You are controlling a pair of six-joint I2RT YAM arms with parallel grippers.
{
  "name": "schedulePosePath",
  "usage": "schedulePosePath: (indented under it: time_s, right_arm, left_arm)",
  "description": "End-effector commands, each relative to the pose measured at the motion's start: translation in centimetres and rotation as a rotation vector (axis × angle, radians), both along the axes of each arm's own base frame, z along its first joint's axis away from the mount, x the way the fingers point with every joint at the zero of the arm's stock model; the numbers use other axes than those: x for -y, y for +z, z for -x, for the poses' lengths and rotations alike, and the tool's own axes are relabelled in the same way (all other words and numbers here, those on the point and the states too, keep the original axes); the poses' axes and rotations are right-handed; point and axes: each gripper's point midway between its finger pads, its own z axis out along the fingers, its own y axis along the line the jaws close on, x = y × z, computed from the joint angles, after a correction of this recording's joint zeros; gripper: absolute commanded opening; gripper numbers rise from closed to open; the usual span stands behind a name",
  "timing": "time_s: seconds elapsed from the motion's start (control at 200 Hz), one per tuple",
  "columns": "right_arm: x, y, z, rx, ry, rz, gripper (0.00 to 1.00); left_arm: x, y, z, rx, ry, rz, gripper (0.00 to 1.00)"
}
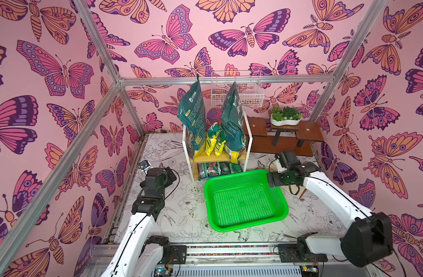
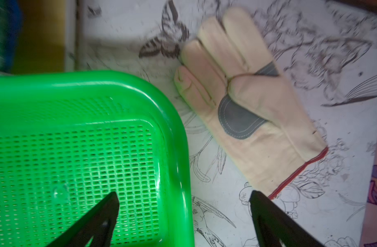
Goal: Take down the fertilizer bag from the shelf
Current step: Move the storage box to the center of the board, then pick up the fertilizer bag from the shelf.
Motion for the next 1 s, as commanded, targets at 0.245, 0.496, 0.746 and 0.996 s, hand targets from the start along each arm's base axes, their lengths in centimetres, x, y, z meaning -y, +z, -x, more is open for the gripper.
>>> schedulePosePath:
  time_s: [0.245, 0.496, 0.746, 0.996]
  right_arm:
    - [-2.2, 18.2, -1.5, 0.5, -0.063, -0.406, 0.99]
    - [-8.6, 23.4, -1.0, 0.515, 0.174, -0.533, 0.95]
    - [-13.9, 27.0, 0.9, 0.613, 0.375, -0.484, 0.93]
    - [-17.4, 28.5, 0.3, 0.702, 0.456, -0.396, 0.86]
  left_arm:
    - [2.5, 7.3, 1.2, 0.145, -0.085, 0.122, 1.0]
    - [6.5, 11.9, 1.5, 0.192, -0.246, 0.191, 1.0]
    - [8.8, 12.7, 1.9, 0.202, -0.292, 0.206, 1.0]
    - [9.6, 11.8, 1.9, 0.177, -0.308, 0.208, 1.0]
